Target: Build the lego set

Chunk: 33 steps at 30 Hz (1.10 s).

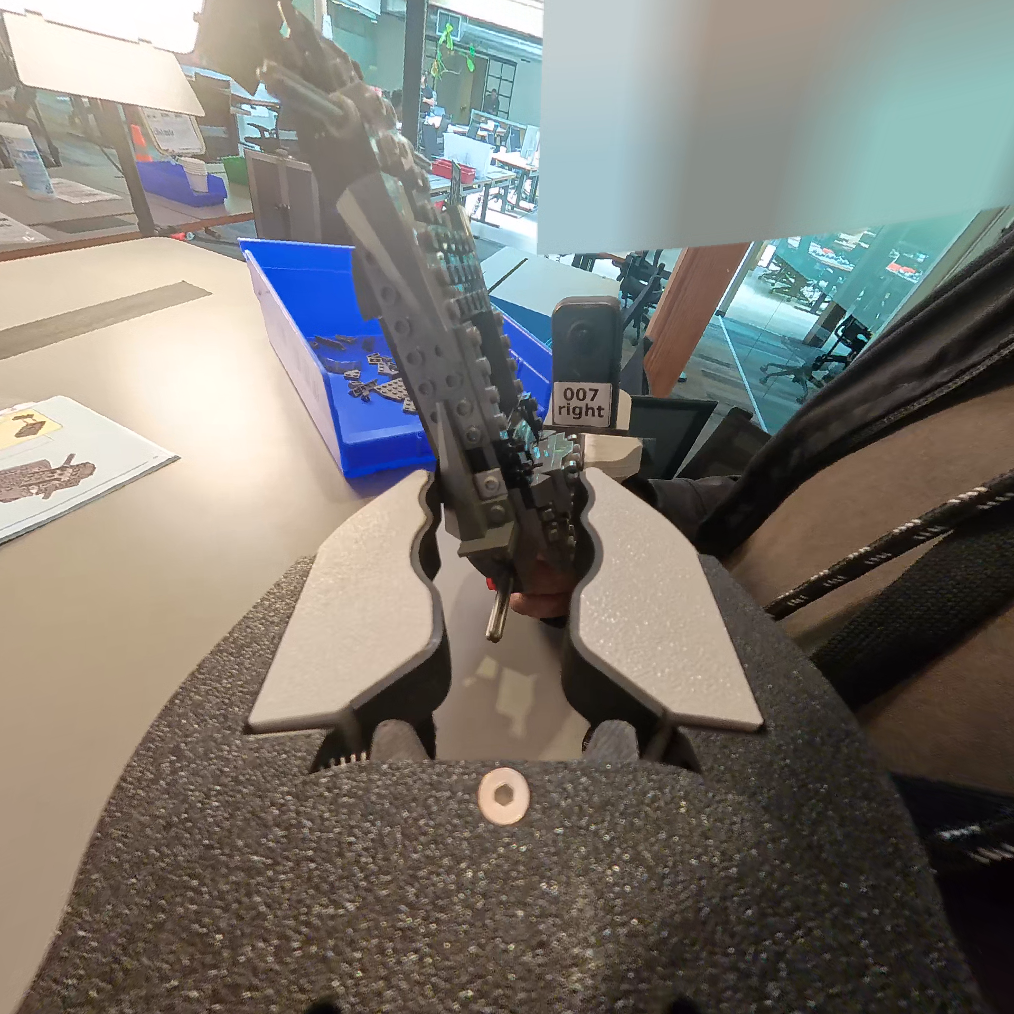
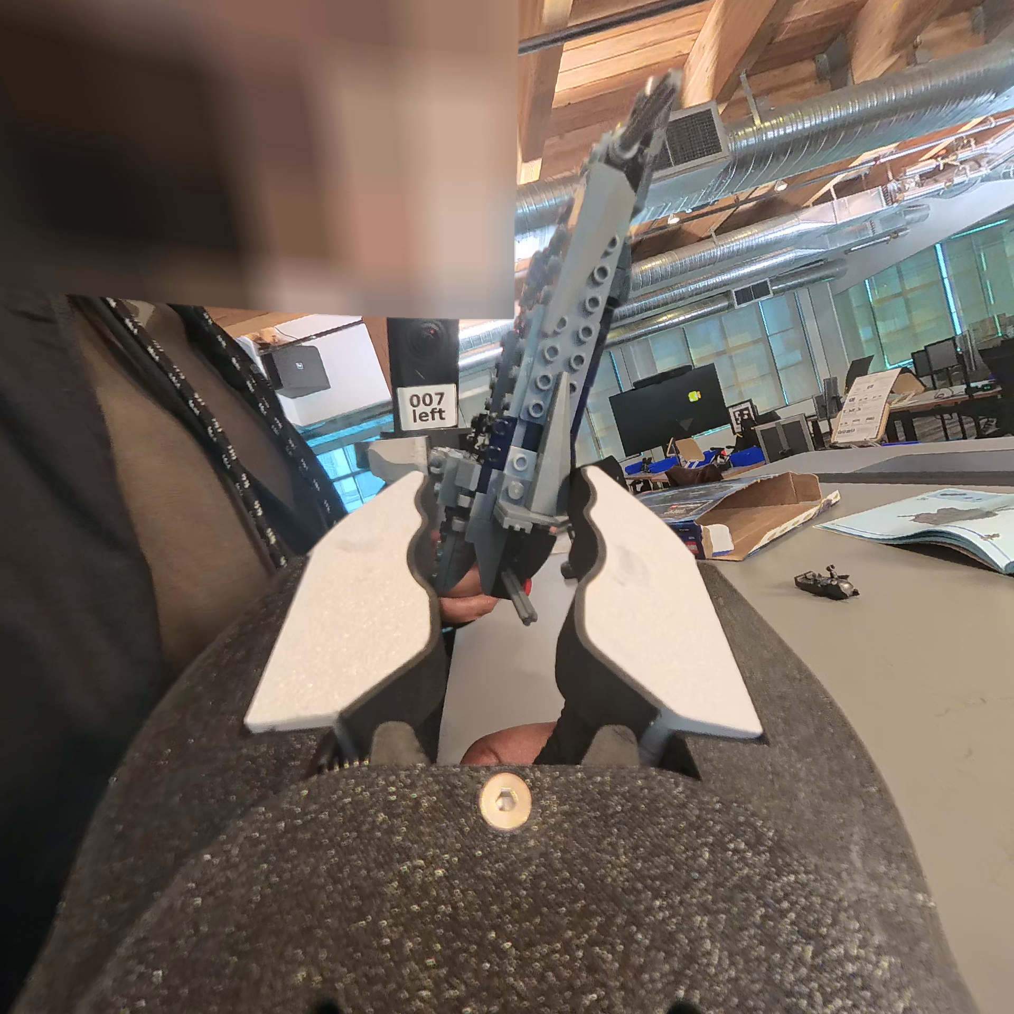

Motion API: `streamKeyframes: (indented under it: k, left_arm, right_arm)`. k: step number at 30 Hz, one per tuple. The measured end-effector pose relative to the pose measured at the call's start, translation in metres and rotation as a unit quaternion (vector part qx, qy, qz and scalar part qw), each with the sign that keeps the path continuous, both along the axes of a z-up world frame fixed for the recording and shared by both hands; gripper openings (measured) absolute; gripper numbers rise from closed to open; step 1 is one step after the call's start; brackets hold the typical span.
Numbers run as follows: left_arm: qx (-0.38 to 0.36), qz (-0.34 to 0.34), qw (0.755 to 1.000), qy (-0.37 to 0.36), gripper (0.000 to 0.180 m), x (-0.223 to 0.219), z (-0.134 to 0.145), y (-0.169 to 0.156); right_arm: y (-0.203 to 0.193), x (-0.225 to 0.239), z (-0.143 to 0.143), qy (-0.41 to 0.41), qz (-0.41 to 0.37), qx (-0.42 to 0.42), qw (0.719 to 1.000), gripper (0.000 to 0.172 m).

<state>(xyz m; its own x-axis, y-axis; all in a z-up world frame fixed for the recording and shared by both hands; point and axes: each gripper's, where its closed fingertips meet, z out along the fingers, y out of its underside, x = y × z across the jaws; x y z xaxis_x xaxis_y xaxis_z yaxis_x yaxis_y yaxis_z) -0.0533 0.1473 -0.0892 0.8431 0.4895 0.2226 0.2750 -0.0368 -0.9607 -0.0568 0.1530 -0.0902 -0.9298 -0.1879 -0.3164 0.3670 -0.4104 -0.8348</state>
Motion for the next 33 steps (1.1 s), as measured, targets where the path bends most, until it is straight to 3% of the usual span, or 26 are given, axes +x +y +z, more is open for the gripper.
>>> streamKeyframes:
  k: [4,9,13,26,29,33]
  left_arm:
    - [0.014,0.003,1.0,-0.001,0.047,-0.001,-0.001,-0.006]
    - [0.082,0.006,0.994,-0.07,0.047,-0.008,-0.007,-0.016]
    - [0.099,0.007,0.992,-0.082,0.047,-0.009,-0.011,-0.019]
    - [0.129,0.008,0.987,-0.098,0.047,-0.015,-0.011,-0.021]
    - [0.159,0.009,0.976,-0.15,0.047,-0.021,-0.017,-0.025]
    - [0.226,0.012,0.94,-0.256,0.048,-0.034,-0.033,-0.032]
  right_arm:
    - [-0.007,-0.001,-0.003,-0.012,0.008,0.035,0.999,0.048]
    - [-0.016,-0.009,-0.005,-0.051,0.005,0.082,0.995,0.048]
    - [-0.02,-0.011,-0.008,-0.053,0.003,0.121,0.991,0.048]
    - [-0.022,-0.016,-0.008,-0.057,-0.009,0.137,0.989,0.048]
    - [-0.027,-0.024,-0.013,-0.095,-0.011,0.162,0.982,0.048]
    - [-0.035,-0.039,-0.028,-0.161,-0.014,0.197,0.967,0.049]
